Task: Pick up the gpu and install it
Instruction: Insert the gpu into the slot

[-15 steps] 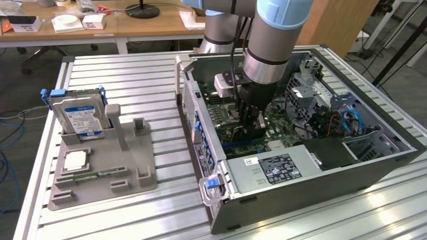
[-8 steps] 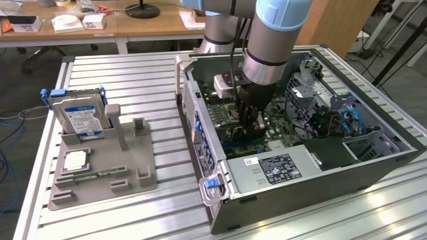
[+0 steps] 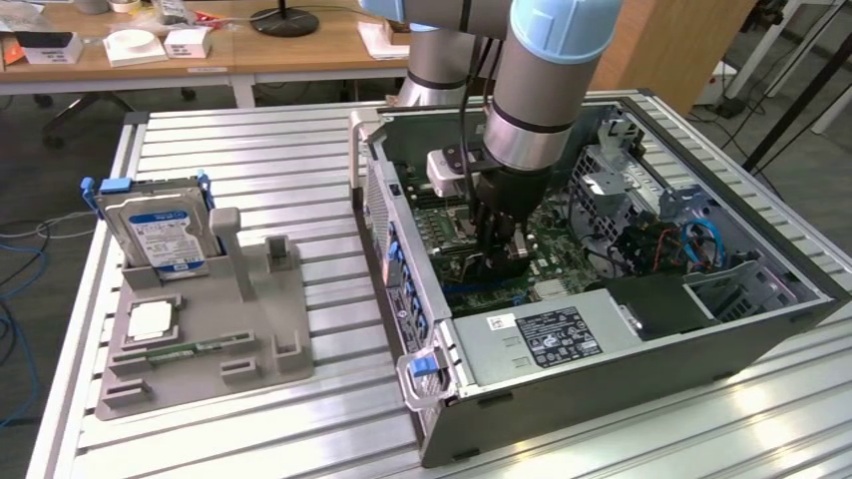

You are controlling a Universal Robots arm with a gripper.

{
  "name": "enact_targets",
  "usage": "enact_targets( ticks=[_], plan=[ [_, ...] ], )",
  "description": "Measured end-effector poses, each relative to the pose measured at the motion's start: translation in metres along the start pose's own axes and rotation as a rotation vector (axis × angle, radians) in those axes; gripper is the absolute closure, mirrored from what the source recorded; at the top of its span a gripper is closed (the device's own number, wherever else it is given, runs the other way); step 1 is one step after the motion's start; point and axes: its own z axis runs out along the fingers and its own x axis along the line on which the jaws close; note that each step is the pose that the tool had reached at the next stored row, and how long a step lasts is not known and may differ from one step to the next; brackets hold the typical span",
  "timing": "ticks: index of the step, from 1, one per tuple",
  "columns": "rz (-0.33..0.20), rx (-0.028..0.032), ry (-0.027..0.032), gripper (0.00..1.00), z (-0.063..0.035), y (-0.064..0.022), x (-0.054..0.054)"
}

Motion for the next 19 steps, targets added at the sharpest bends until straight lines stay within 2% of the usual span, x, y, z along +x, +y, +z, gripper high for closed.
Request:
enact_targets(
  ticks=[17, 19],
  plan=[
    [0.0, -0.0003, 0.0006, 0.74, 0.0042, 0.0, 0.0002],
    [0.0, 0.0004, -0.001, 0.74, 0.0067, 0.0, 0.0001]
  ],
)
